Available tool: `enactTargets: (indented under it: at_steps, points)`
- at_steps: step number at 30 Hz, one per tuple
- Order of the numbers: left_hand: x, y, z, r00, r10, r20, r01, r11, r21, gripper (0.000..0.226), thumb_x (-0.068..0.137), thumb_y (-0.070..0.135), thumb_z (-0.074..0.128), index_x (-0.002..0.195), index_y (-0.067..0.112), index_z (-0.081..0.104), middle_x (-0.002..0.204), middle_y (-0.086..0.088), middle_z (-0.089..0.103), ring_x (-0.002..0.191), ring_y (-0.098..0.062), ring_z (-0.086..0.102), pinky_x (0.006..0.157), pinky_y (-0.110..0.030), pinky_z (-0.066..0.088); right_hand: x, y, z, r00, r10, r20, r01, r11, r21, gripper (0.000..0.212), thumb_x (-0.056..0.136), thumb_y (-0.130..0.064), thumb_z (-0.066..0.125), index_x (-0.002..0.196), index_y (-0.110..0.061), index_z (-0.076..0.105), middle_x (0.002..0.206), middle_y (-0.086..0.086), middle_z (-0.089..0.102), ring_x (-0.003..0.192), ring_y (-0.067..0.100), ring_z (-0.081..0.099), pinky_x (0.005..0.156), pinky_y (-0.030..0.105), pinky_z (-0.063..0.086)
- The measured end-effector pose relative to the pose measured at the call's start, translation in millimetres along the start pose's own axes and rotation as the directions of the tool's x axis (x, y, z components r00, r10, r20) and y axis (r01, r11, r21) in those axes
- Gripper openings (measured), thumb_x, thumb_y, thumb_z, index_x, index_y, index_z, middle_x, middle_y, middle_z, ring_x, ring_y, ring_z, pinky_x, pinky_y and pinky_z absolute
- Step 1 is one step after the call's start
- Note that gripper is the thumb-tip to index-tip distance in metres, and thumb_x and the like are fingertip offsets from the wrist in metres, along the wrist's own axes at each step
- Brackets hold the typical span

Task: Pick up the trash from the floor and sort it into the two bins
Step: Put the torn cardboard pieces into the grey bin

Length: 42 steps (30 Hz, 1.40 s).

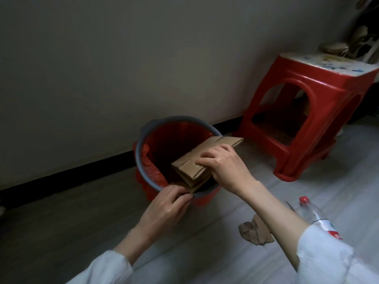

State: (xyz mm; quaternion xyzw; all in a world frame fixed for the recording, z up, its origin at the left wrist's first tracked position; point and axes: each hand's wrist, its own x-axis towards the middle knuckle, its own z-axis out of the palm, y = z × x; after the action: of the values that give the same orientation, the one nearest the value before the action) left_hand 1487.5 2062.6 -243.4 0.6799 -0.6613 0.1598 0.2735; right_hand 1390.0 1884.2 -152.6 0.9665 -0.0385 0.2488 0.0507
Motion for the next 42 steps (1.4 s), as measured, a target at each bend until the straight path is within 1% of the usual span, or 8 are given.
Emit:
enactTargets:
  at_steps: [7,12,19,24,26,28,31,42]
  points:
    - [-12,-48,-28,0.997,-0.035,0.063,0.015,0.955,0.295,0.040,0.096,0.045,0.034,0.101,0.023,0.066,0.098,0.000,0.065,0.106,-0.017,0.052,0.101,-0.047,0.029,-31,-15,23,0.939,0.080,0.334,-0.141,0.976,0.163,0.038,0.078,-0.023,0.043,0.104,-0.018,0.070,0.100,0.001,0.071,0.093,0.025,0.066,0.088,0.040,0.048]
    - [-20,-54,-23,0.972,0.101,0.212,-0.158,0.948,0.276,0.042,0.097,0.045,0.026,0.100,0.022,0.062,0.106,-0.005,0.061,0.124,-0.024,0.041,0.111,-0.053,0.016,-58,-26,37,0.823,0.094,0.560,-0.205,0.969,0.138,0.083,0.072,-0.068,0.012,0.133,-0.025,0.049,0.134,-0.003,0.053,0.125,0.019,0.047,0.106,0.033,0.032]
    - [-37,-52,-6,0.995,-0.040,0.095,0.029,0.993,0.113,0.026,0.089,0.029,0.046,0.105,0.013,0.058,0.120,-0.015,0.053,0.131,-0.029,0.035,0.106,-0.047,0.037,-72,-40,47,0.657,0.093,0.748,-0.169,0.985,0.026,0.103,0.072,-0.072,0.052,0.149,-0.023,0.005,0.158,0.000,0.008,0.145,0.018,0.006,0.117,0.048,0.004]
    - [12,-47,-7,0.833,-0.547,0.088,0.549,0.836,0.005,0.059,0.082,0.025,0.065,0.133,0.026,0.035,0.136,-0.014,0.040,0.118,-0.034,0.048,0.080,-0.041,0.051,-73,-27,67,0.633,0.200,0.747,-0.169,0.978,-0.119,0.060,0.097,-0.026,0.041,0.149,-0.020,0.012,0.154,0.011,0.020,0.142,0.026,0.019,0.114,0.044,0.009]
    - [28,-39,1,0.826,-0.525,0.204,0.506,0.851,0.142,0.039,0.089,0.030,0.056,0.126,0.026,0.047,0.114,-0.014,0.060,0.096,-0.039,0.061,0.070,-0.042,0.052,-76,-23,72,0.637,0.227,0.737,-0.219,0.970,-0.109,0.050,0.099,-0.016,0.034,0.147,-0.015,0.022,0.150,0.018,0.029,0.136,0.031,0.032,0.112,0.035,0.020]
    - [41,-29,8,0.825,-0.504,0.256,0.458,0.862,0.218,0.033,0.092,0.032,0.050,0.124,0.025,0.053,0.106,-0.012,0.065,0.093,-0.039,0.062,0.071,-0.040,0.047,-84,-22,80,0.789,0.219,0.574,-0.178,0.976,-0.128,0.044,0.089,-0.009,0.041,0.131,-0.013,0.052,0.123,0.022,0.058,0.108,0.034,0.059,0.092,0.036,0.047]
    - [54,-28,15,0.794,-0.573,0.206,0.551,0.820,0.154,0.032,0.090,0.035,0.053,0.121,0.026,0.057,0.103,-0.014,0.067,0.095,-0.039,0.061,0.073,-0.040,0.047,-104,-18,95,0.817,0.268,0.510,-0.204,0.962,-0.179,0.044,0.055,-0.019,0.076,0.099,-0.021,0.073,0.085,0.006,0.072,0.069,0.022,0.069,0.062,0.030,0.056]
    - [75,-25,7,0.538,-0.840,0.071,0.797,0.479,-0.367,0.018,0.083,0.036,0.066,0.086,0.019,0.071,0.070,-0.005,0.070,0.073,-0.017,0.067,0.066,-0.035,0.054,-103,6,89,0.850,0.374,0.372,-0.308,0.924,-0.227,0.048,0.055,-0.035,0.085,0.100,-0.021,0.071,0.093,0.006,0.071,0.087,0.025,0.068,0.073,0.038,0.055]
